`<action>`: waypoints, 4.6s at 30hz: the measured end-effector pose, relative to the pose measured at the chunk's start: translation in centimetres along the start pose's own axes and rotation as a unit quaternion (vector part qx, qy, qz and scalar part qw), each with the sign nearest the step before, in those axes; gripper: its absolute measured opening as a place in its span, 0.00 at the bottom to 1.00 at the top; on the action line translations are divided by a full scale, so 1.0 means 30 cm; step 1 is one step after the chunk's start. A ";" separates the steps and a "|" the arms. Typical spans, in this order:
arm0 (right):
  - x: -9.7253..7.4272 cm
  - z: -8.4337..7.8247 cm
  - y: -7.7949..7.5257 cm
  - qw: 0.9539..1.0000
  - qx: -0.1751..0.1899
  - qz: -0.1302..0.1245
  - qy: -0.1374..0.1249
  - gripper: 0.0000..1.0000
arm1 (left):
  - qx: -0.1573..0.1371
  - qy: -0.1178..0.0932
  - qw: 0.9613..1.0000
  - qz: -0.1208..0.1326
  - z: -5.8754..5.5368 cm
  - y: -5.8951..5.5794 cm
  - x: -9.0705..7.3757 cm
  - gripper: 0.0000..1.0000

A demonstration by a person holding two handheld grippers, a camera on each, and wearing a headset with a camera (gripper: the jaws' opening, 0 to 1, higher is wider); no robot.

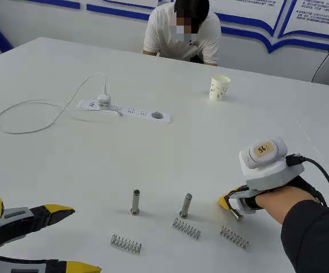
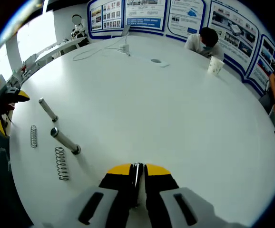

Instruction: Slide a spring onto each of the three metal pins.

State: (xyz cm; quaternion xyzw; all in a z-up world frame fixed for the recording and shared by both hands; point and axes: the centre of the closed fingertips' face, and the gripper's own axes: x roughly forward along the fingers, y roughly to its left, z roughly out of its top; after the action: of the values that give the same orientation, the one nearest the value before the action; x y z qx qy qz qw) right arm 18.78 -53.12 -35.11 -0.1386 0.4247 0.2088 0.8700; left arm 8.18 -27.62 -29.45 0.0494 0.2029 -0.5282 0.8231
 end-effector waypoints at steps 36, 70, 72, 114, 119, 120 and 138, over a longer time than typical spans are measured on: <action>-0.144 -0.001 0.018 0.998 0.053 -0.012 -0.041 0.08 | 0.011 -0.012 1.000 -0.002 0.039 -0.001 -0.003 0.72; -0.230 -0.043 0.055 0.997 0.038 -0.023 -0.068 0.09 | 0.025 -0.019 1.000 -0.001 0.073 -0.021 -0.013 0.72; -0.230 -0.043 0.055 0.997 0.033 -0.022 -0.067 0.09 | 0.026 -0.019 0.999 -0.002 0.074 -0.022 -0.012 0.72; -0.286 -0.142 0.105 0.998 -0.007 0.012 -0.069 0.16 | 0.034 -0.019 0.999 -0.009 0.087 -0.037 -0.012 0.72; -0.264 -0.176 0.140 0.997 -0.024 0.045 -0.056 0.17 | 0.034 -0.018 0.999 -0.009 0.085 -0.035 -0.011 0.72; -0.261 -0.179 0.141 0.997 -0.025 0.049 -0.056 0.17 | 0.034 -0.018 0.999 -0.009 0.085 -0.035 -0.010 0.72; -0.205 -0.236 0.167 0.993 -0.074 0.085 -0.033 0.17 | 0.030 -0.012 0.999 -0.014 0.077 -0.045 0.001 0.70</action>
State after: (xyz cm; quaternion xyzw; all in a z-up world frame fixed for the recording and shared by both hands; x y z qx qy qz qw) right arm 8.17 -53.20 -34.79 -0.1592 0.3894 0.3176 0.8498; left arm 7.64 -28.90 -27.18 0.0654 0.1779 -0.5459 0.8161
